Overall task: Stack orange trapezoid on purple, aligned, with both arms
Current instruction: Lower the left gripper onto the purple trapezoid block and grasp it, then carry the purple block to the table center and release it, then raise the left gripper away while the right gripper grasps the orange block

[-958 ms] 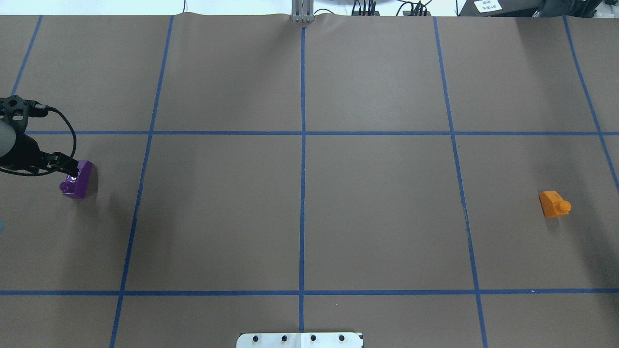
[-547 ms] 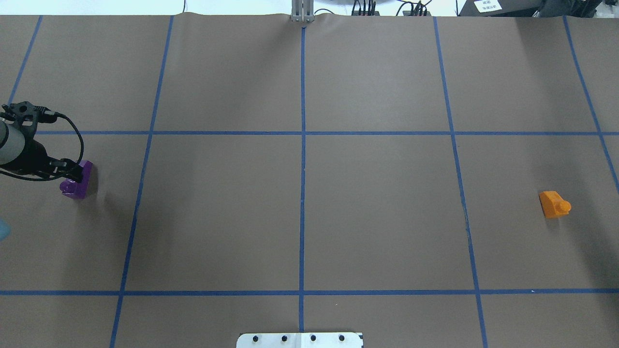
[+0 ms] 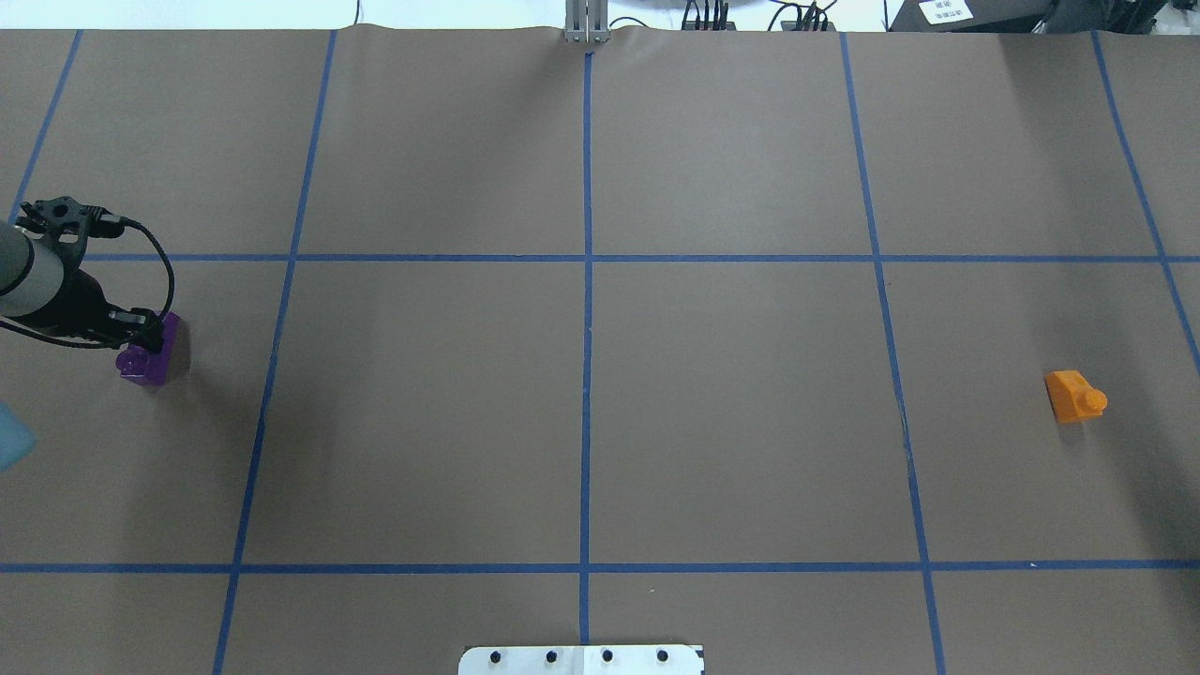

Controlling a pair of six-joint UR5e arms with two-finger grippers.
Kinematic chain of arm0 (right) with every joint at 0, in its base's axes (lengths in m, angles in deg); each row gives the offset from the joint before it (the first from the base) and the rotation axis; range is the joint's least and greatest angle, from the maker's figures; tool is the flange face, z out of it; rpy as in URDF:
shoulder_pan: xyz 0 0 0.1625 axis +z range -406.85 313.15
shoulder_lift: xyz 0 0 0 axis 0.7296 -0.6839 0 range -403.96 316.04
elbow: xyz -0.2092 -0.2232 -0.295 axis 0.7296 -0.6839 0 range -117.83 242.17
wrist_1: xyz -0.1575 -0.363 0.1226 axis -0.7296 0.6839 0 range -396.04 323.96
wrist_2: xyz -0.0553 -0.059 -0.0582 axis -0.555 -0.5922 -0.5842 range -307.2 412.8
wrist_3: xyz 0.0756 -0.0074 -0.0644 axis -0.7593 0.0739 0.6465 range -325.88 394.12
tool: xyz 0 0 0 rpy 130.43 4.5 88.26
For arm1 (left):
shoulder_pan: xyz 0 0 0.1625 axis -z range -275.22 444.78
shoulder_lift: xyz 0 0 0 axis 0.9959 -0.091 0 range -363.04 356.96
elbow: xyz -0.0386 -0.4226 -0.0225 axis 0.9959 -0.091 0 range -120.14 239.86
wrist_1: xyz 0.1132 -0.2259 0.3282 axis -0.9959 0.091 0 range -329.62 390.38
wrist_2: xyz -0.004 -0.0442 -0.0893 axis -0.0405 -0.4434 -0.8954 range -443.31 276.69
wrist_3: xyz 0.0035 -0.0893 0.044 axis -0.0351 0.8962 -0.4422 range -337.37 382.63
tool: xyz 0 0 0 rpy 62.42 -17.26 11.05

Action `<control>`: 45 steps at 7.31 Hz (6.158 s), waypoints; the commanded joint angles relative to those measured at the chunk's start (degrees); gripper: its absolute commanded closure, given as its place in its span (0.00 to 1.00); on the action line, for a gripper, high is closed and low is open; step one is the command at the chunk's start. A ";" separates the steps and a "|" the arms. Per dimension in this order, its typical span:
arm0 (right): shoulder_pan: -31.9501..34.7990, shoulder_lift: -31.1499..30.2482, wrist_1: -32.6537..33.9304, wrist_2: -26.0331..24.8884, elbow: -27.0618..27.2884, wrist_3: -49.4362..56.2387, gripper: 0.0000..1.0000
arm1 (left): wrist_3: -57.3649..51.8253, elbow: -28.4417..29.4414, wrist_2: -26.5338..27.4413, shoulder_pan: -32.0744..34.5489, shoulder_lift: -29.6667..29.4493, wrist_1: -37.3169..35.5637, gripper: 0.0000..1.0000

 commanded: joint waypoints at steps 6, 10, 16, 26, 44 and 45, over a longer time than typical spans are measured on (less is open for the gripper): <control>-0.01 -0.09 0.00 -0.03 0.00 0.00 0.00 | -0.03 0.51 -0.14 -0.51 -0.12 0.08 0.57; -0.01 -0.09 0.00 0.06 0.00 0.00 0.00 | 0.14 -2.03 -5.73 -0.42 -0.82 -0.88 1.00; -0.01 -0.09 0.00 0.14 0.09 -0.09 0.00 | 22.29 -2.75 -1.76 -10.56 -28.02 -20.22 1.00; -0.01 -0.18 0.00 0.14 0.00 -0.09 0.00 | 29.32 21.43 8.73 -22.84 -50.92 -16.71 1.00; -30.42 -4.57 -28.39 -9.62 -5.97 -37.62 0.00 | -13.39 -14.70 1.44 -4.47 -24.64 -40.61 0.00; -30.69 -4.57 -28.13 -9.35 -5.98 -37.62 0.00 | -13.39 -14.70 1.44 -4.47 -24.55 -40.61 0.00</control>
